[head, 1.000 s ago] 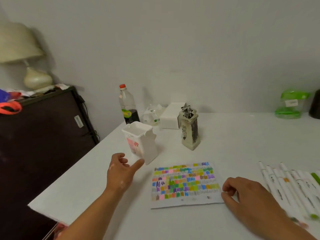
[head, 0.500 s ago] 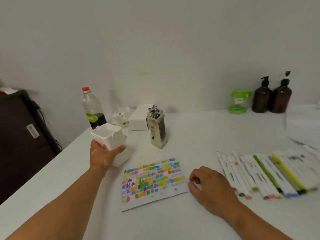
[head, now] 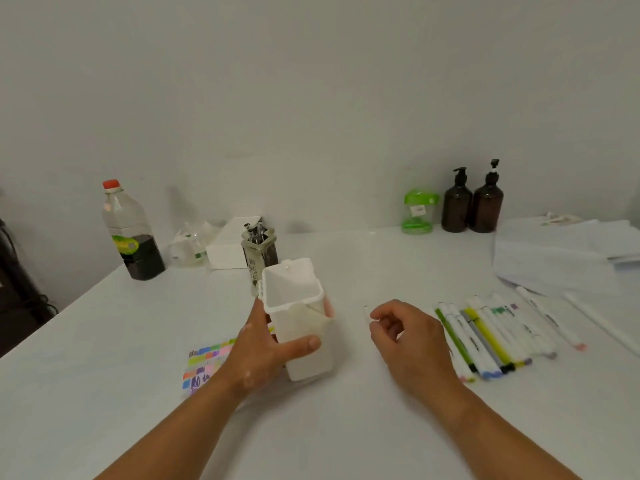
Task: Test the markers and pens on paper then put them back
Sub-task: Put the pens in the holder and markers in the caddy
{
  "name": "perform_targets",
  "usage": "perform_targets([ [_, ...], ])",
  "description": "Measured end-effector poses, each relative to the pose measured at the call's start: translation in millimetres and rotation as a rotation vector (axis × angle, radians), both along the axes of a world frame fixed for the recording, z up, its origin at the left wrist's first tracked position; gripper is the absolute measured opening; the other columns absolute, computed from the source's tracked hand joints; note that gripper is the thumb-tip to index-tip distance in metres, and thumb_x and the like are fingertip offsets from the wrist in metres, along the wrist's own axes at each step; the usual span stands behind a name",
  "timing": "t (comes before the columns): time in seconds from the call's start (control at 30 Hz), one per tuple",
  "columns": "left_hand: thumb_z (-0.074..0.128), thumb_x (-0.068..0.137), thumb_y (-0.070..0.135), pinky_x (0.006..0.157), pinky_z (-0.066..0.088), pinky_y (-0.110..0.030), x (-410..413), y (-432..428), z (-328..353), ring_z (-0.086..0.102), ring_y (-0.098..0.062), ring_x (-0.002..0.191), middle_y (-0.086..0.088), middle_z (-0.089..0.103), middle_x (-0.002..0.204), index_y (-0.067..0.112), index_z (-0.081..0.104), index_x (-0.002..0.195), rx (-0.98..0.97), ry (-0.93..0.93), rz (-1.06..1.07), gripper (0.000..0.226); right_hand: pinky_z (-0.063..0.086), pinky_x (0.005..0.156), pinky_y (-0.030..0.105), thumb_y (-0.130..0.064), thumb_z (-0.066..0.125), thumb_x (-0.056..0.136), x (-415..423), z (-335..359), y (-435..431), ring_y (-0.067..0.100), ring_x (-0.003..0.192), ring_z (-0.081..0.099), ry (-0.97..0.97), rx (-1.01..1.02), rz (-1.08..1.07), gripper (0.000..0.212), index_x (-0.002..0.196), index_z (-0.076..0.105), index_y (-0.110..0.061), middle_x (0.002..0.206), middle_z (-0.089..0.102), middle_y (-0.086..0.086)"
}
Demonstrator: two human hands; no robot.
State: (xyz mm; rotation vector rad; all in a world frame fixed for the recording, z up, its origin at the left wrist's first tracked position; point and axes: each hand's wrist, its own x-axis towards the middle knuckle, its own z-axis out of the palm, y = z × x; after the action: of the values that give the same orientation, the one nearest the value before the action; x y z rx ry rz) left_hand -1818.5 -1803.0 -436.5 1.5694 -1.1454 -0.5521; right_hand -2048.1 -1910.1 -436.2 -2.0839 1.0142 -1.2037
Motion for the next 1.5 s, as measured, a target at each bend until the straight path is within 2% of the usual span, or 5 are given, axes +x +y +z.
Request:
perform_targets([
  [0.23, 0.094, 0.043, 0.06, 0.067, 0.054, -0.012, -23, -30, -15, 0.064, 0.005, 0.1, 0.029, 0.065, 0.113, 0.062, 0.037, 0.125, 0.003, -0.011, -0.052, 0.1, 0.048, 0.083, 0.026, -0.048, 0.064, 0.091, -43, 16, -39, 0.013, 0.101, 0.059, 0.541, 0.132, -0.139, 0.039, 0.122, 0.06, -0.024, 0.112, 0.064, -0.005],
  [0.57, 0.093, 0.043, 0.064, 0.072, 0.058, -0.021, -11, -41, -29, 0.065, -0.004, 0.104, 0.022, 0.064, 0.119, 0.055, 0.03, 0.139, 0.018, -0.008, -0.039, 0.115, 0.038, 0.07, 0.034, -0.093, 0.051, 0.059, 15, 7, -35, 0.02, 0.089, 0.047, 0.904, 0.15, -0.156, 0.084, 0.104, 0.053, -0.023, 0.097, 0.045, -0.001],
  [0.93, 0.093, 0.044, 0.064, 0.073, 0.059, -0.022, -7, -43, -34, 0.065, -0.003, 0.105, 0.026, 0.063, 0.12, 0.057, 0.031, 0.139, -0.012, 0.007, -0.03, 0.114, 0.04, 0.052, 0.024, -0.03, 0.062, 0.076, 45, 14, -34, 0.02, 0.075, 0.063, 0.846, 0.264, -0.018, 0.014, 0.086, 0.059, -0.02, 0.082, 0.062, -0.005],
  [1.17, 0.091, 0.04, 0.067, 0.067, 0.057, -0.018, -15, -37, -26, 0.064, -0.008, 0.106, 0.023, 0.061, 0.122, 0.054, 0.029, 0.139, -0.017, 0.027, -0.026, 0.117, 0.034, 0.044, 0.022, -0.027, 0.065, 0.069, 33, 17, -45, 0.009, 0.057, 0.052, 0.839, 0.302, -0.077, 0.02, 0.07, 0.045, -0.027, 0.07, 0.053, -0.011],
  [1.5, 0.093, 0.045, 0.057, 0.085, 0.061, -0.035, -25, -29, -20, 0.064, -0.013, 0.11, 0.02, 0.059, 0.126, 0.059, 0.024, 0.138, 0.0, 0.058, -0.066, 0.115, 0.062, 0.07, 0.036, 0.011, 0.059, 0.086, 18, 134, -50, 0.023, 0.07, 0.074, -0.554, 0.84, 0.403, 0.016, 0.095, 0.062, -0.003, 0.075, 0.072, 0.011],
])
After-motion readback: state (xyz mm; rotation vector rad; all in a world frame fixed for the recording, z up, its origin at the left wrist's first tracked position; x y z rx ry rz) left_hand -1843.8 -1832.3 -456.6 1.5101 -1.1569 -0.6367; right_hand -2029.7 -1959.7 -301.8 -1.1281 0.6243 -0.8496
